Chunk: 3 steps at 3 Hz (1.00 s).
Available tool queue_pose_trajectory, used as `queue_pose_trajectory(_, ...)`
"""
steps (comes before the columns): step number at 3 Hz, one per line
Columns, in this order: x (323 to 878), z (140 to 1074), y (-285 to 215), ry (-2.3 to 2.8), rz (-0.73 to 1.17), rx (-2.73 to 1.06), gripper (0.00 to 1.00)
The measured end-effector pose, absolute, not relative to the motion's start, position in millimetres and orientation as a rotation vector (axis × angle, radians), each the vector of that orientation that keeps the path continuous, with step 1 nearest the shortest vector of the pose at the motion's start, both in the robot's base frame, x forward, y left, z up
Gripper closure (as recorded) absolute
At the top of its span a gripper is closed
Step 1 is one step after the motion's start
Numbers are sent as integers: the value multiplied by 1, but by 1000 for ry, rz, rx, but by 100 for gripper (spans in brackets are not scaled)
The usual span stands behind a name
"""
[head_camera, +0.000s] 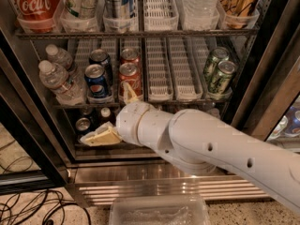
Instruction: Pick pepsi can from middle shelf of fridge
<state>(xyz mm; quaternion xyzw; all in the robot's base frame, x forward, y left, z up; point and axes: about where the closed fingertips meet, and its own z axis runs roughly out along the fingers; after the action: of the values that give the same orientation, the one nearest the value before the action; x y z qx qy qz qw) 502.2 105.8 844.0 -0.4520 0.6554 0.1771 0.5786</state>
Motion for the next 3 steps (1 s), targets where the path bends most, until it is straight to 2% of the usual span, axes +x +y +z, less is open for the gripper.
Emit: queue_pose_trajectory(3, 501, 839, 109, 1567, 379, -964, 0)
